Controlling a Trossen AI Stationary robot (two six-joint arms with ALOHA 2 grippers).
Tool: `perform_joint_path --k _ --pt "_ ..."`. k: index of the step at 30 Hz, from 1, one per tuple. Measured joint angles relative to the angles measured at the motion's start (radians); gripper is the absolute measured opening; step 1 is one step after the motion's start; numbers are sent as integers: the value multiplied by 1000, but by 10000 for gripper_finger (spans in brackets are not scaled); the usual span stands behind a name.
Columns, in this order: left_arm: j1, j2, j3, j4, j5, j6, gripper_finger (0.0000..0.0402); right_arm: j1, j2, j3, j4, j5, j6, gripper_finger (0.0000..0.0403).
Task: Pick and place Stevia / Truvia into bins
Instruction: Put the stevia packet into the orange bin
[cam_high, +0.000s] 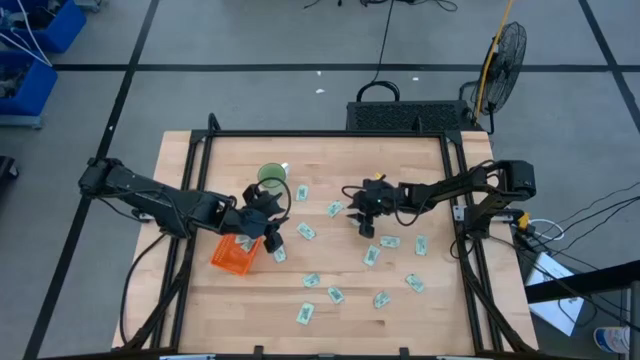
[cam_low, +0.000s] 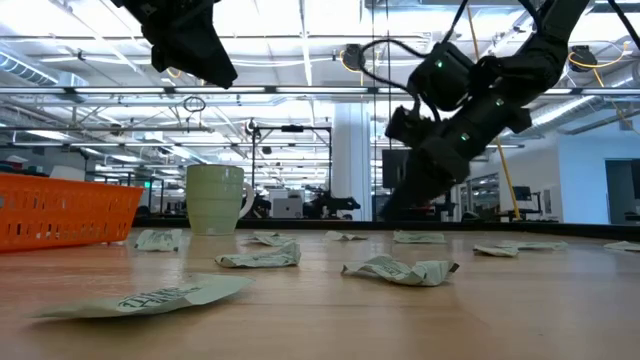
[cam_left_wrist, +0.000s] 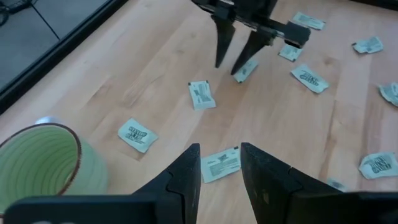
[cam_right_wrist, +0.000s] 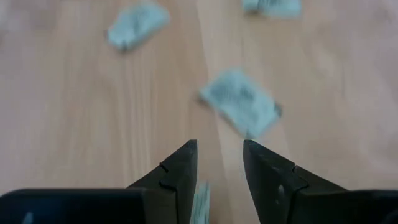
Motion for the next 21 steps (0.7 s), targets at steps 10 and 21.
perform_joint_path --k 10,21 --pt "0 0 0 0 0 22 120 0 0 0 -118 -1 92 125" --pt "0 0 0 0 0 26 120 0 -1 1 -161 -2 149 20"
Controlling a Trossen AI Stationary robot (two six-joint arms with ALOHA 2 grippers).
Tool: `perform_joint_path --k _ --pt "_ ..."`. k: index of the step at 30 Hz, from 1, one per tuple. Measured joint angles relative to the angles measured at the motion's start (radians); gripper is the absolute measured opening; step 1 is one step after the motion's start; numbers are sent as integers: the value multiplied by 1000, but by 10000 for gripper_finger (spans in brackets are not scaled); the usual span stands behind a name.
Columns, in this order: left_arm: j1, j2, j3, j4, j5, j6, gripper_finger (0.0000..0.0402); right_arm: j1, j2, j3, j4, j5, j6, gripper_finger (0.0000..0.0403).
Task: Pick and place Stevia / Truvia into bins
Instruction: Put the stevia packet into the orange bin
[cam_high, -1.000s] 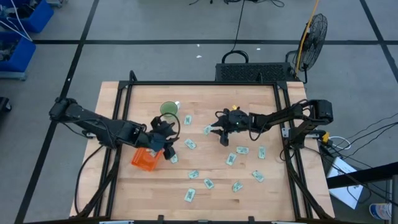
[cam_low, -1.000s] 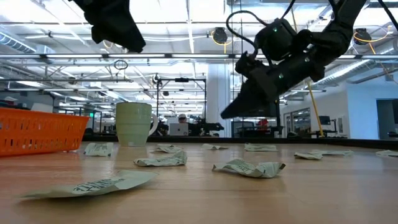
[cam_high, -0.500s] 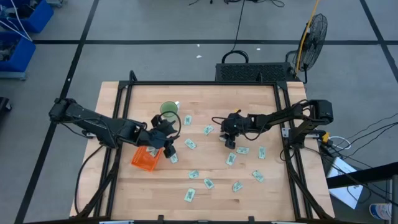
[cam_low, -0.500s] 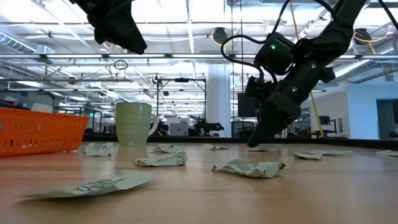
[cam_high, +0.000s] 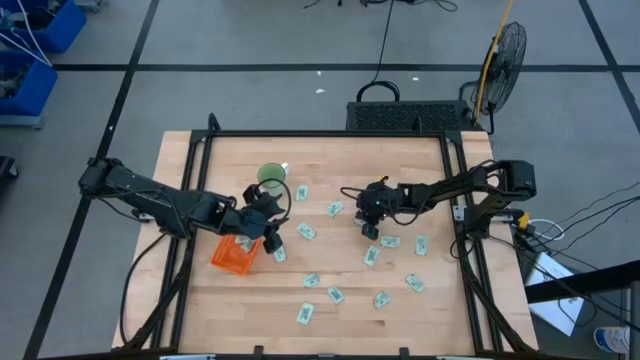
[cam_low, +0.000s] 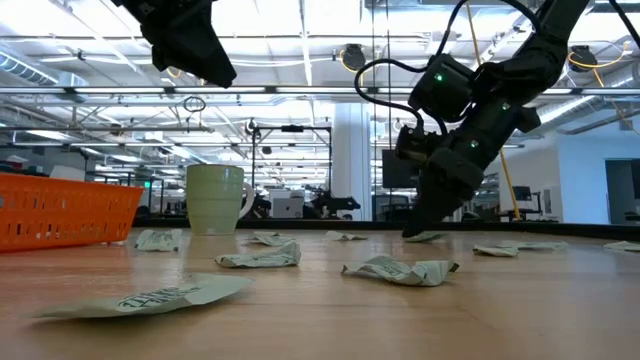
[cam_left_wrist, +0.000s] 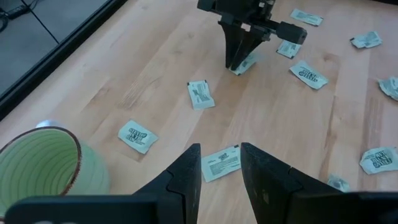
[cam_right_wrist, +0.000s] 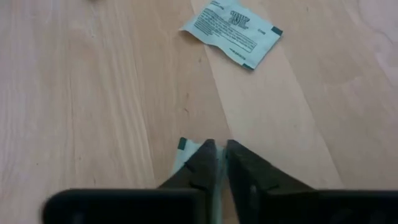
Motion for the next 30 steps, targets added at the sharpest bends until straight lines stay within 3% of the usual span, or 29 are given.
perform_joint_path --k 6,15,20,24,30 --pt "0 0 0 0 0 22 120 0 2 -2 61 0 -7 4" --pt "0 0 0 2 -10 -30 120 6 2 -2 569 1 -107 1" --pt "1 29 -31 68 -156 -203 120 36 2 -2 752 3 -261 1" --pt "20 83 -93 298 -183 -242 120 54 2 -1 805 4 -427 1" --pt "35 217 -165 730 -176 -23 120 55 1 -1 851 55 -571 1"
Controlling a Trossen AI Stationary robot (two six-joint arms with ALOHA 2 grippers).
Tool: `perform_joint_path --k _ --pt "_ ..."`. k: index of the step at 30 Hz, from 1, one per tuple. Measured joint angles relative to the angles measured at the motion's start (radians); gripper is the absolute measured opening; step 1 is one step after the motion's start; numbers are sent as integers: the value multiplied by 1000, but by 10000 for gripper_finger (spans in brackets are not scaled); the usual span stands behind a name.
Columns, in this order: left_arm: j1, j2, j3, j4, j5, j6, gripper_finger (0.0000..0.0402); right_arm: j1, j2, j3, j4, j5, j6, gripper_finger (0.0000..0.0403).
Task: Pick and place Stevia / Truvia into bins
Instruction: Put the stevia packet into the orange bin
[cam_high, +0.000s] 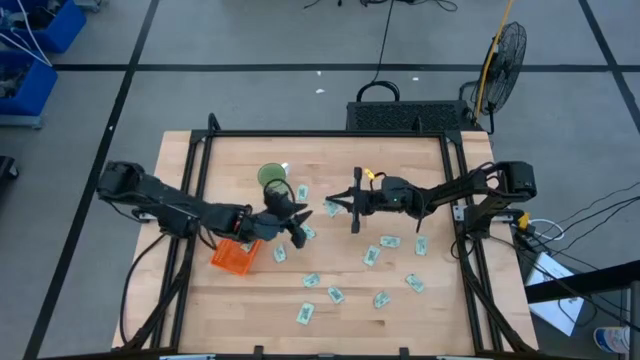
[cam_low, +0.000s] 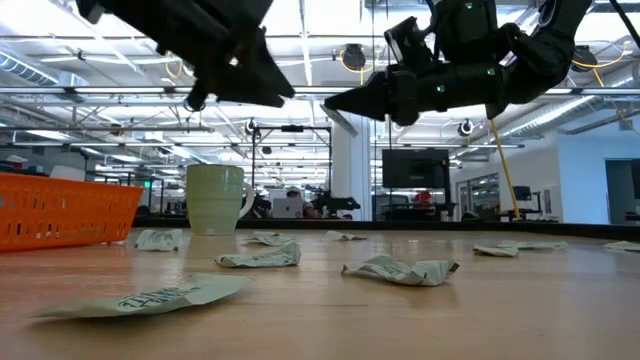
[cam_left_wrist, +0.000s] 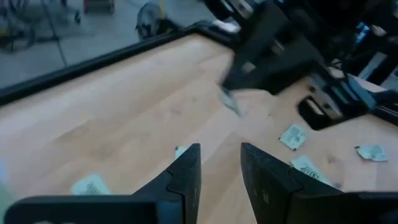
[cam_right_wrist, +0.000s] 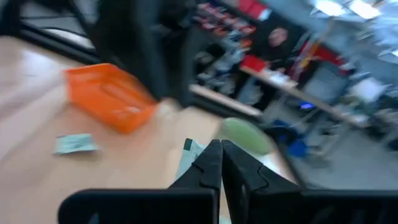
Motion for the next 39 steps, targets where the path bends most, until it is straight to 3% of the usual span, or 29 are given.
perform_joint_path --k 4,10,13,17,32,39 --pt "34 105 -1 175 2 82 120 -1 0 0 38 68 -16 1" --pt "95 203 0 340 14 111 120 0 0 0 46 68 28 1" --pt "115 229 0 408 70 141 120 0 0 0 46 74 28 1" --pt "121 230 0 425 154 152 120 0 0 0 46 76 27 1" --pt "175 230 0 457 154 183 120 0 0 0 45 76 54 1" --pt "205 229 0 505 258 216 119 0 0 0 45 73 54 1"
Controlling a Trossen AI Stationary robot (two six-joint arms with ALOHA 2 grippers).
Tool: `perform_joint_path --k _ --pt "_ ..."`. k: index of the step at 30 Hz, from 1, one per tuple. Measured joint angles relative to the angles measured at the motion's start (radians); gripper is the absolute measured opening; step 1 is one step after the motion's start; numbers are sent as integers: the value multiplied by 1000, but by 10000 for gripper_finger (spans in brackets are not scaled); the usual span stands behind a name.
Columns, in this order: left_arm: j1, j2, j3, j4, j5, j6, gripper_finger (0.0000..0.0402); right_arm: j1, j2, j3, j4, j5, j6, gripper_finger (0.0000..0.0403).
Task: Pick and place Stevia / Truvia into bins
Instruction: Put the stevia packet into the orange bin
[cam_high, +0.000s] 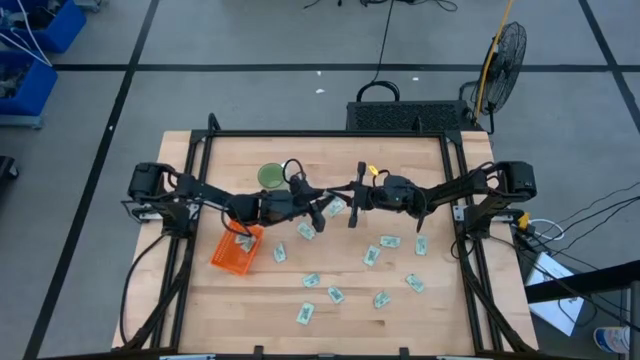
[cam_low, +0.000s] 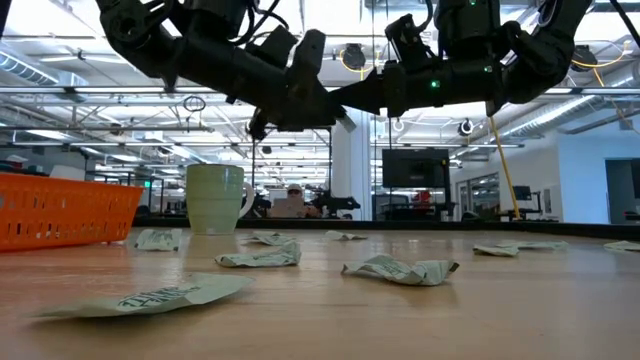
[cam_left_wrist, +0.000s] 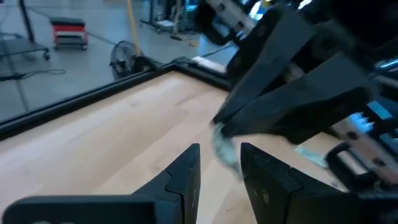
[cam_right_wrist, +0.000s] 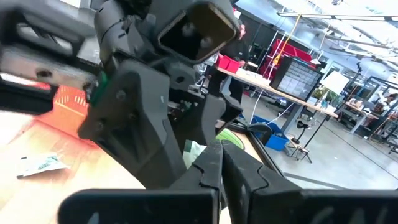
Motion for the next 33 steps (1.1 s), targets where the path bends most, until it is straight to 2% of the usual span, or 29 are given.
perform_joint_path --k 4,10,15,18,21,25,29,33 --pt "0 0 0 2 6 44 97 0 0 0 0 0 14 1" --pt "1 0 0 -6 10 63 15 0 0 0 -3 0 69 10" --pt "0 0 0 -21 31 75 17 0 -1 0 -35 0 75 46" --pt "0 -14 0 -86 31 75 9 0 -1 0 -51 2 76 75" --pt "-8 -80 0 -213 30 42 9 2 -1 0 -47 3 76 98" --pt "-45 -237 0 -495 26 -24 8 3 -1 0 -59 3 78 118" --pt "-116 -419 1 -824 62 -188 12 3 0 0 -116 3 79 123" --pt "-220 -538 2 -1135 73 -394 8 2 0 0 -154 3 79 119"
